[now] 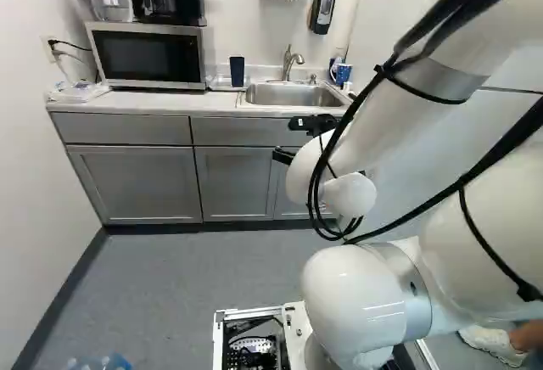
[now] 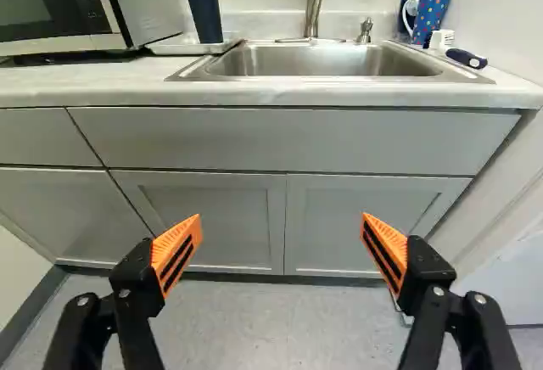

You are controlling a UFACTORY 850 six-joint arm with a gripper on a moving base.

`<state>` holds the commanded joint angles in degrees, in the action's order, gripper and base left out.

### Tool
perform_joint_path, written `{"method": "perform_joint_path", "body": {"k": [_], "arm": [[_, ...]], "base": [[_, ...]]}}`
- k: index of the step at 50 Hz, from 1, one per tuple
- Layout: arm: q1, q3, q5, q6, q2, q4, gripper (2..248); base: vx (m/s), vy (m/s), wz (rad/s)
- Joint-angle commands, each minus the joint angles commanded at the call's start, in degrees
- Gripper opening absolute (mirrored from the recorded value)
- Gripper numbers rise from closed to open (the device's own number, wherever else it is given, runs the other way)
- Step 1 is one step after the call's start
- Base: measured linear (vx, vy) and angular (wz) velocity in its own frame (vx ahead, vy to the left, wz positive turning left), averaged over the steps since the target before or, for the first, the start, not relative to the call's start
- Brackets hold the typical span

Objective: Rinse the cup and place it in the tray

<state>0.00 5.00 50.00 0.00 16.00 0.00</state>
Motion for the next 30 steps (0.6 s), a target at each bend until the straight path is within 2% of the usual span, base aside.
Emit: {"method": "perform_joint_path", "body": {"k": [30], "arm": [[0.0,0.0,0.0,0.0,0.0,0.0,247]], "base": [[0.000,0.000,0.000]]}}
